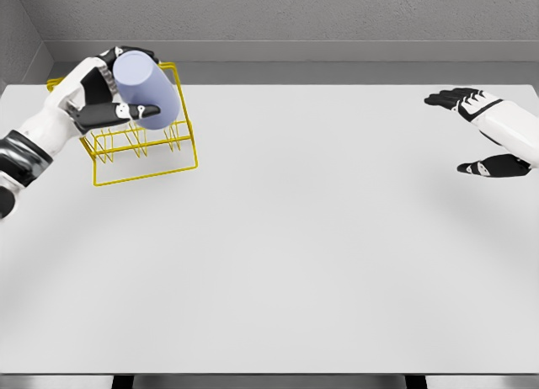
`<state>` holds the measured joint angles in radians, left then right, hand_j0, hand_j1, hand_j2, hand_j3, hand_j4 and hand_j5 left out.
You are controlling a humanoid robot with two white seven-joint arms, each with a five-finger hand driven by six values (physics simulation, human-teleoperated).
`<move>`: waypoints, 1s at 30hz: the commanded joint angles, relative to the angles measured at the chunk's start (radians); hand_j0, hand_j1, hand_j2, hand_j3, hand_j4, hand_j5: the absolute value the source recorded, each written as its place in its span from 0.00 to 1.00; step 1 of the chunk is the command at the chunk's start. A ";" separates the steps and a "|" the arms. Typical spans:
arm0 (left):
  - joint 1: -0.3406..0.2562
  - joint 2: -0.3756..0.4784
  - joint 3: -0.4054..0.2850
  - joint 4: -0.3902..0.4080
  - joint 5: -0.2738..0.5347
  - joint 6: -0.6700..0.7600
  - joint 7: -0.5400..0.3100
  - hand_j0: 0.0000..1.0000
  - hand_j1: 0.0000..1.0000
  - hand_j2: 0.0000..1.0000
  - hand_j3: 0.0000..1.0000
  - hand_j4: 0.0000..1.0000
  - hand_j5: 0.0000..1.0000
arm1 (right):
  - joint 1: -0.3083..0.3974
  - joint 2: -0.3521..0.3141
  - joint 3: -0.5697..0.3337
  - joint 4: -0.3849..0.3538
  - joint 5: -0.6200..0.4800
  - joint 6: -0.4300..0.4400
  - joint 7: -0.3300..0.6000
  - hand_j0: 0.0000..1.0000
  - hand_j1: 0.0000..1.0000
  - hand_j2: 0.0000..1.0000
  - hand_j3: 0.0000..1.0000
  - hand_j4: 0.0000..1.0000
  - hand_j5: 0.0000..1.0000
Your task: Place the cup on the cup holder with both arms
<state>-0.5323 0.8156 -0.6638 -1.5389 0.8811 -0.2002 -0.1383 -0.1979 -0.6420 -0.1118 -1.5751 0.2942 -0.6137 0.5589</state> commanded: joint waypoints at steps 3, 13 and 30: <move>-0.005 -0.021 -0.002 0.019 0.001 0.004 0.000 0.61 0.61 0.61 0.61 0.61 0.61 | -0.002 -0.001 0.000 0.001 -0.007 0.003 -0.001 1.00 1.00 1.00 1.00 1.00 1.00; -0.005 -0.030 -0.005 0.026 -0.002 0.004 0.000 0.63 0.63 0.63 0.63 0.63 0.63 | 0.000 -0.001 0.000 0.004 -0.007 0.003 -0.001 1.00 1.00 1.00 1.00 1.00 1.00; -0.014 -0.029 -0.011 0.036 -0.017 0.007 -0.001 0.94 0.94 0.94 0.94 0.94 0.94 | 0.000 -0.001 0.000 0.006 -0.007 0.003 -0.001 1.00 1.00 1.00 1.00 1.00 1.00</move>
<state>-0.5461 0.7846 -0.6756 -1.5030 0.8634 -0.1932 -0.1396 -0.1979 -0.6419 -0.1118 -1.5694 0.2942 -0.6137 0.5589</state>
